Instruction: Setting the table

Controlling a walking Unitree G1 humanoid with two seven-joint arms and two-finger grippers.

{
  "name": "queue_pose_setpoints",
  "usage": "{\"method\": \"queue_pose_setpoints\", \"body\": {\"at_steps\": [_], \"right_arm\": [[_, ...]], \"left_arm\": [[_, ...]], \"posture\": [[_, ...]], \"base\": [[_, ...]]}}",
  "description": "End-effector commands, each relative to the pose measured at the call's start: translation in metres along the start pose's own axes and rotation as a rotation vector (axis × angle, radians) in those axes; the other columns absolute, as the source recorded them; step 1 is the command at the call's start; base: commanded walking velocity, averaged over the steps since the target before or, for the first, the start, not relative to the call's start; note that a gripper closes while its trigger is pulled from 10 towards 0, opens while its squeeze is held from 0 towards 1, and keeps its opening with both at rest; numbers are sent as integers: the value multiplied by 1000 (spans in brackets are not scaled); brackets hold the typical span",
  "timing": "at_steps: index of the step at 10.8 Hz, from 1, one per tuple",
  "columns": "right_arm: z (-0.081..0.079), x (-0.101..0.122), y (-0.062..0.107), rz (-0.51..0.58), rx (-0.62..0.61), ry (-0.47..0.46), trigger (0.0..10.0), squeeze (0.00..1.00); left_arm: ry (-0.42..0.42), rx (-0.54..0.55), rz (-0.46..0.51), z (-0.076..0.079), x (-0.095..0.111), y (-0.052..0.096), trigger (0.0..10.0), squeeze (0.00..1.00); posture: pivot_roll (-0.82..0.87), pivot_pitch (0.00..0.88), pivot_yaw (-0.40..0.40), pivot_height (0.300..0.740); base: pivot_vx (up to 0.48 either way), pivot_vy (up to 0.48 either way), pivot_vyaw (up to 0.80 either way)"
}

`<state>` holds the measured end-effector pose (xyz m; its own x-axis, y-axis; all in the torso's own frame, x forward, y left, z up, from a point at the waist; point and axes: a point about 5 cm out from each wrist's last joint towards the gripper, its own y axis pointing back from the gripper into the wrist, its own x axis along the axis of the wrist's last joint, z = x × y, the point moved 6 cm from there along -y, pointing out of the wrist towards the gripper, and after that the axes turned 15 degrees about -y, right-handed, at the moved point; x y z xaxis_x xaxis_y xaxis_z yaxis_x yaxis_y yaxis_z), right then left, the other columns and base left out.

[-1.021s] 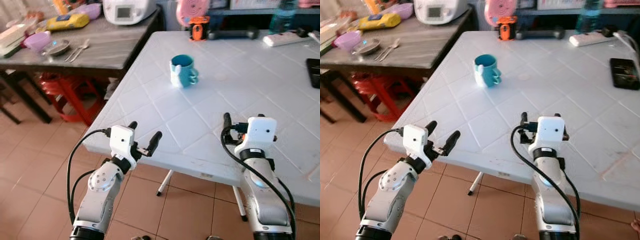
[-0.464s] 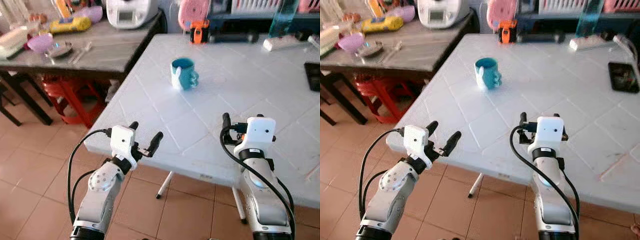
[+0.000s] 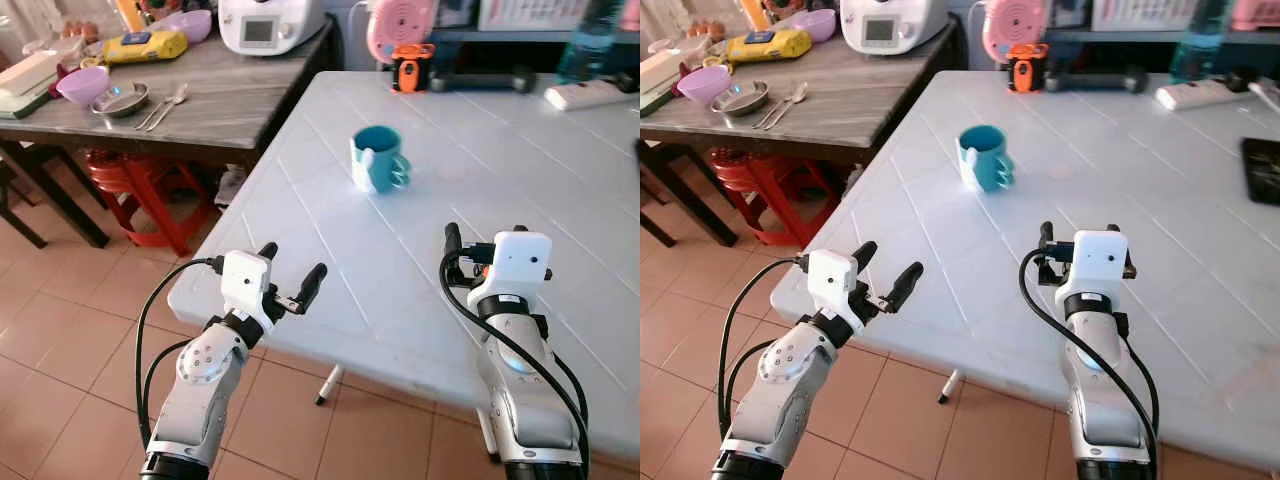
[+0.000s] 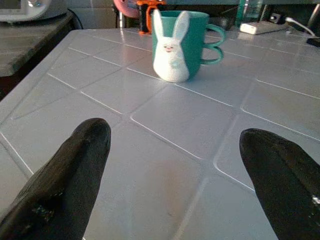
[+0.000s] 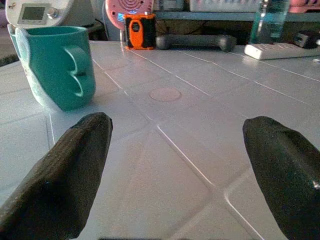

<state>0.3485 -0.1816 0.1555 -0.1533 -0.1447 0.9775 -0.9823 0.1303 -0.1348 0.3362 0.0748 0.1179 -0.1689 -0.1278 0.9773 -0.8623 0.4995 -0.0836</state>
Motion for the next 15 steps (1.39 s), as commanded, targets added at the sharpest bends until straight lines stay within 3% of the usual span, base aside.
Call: {"method": "queue_pose_setpoints", "body": {"at_steps": [1,12,15], "right_arm": [[-5,-1,-1,-4,10,-7,10000,0],[-5,-5,0,-13,14,3,10000,0],[-4,-4,0,-10,11,3,10000,0]], "left_arm": [[-14,7,-2,-5,0,2,10000,0],[-10,34,-22,-8,-4,6,10000,0],[-3,2,1,-2,0,5,10000,0]], "posture": [[-109,94,153,740],[-104,93,150,740],[-108,94,151,740]], "base": [[296,0,0],[24,0,0],[0,0,0]]}}
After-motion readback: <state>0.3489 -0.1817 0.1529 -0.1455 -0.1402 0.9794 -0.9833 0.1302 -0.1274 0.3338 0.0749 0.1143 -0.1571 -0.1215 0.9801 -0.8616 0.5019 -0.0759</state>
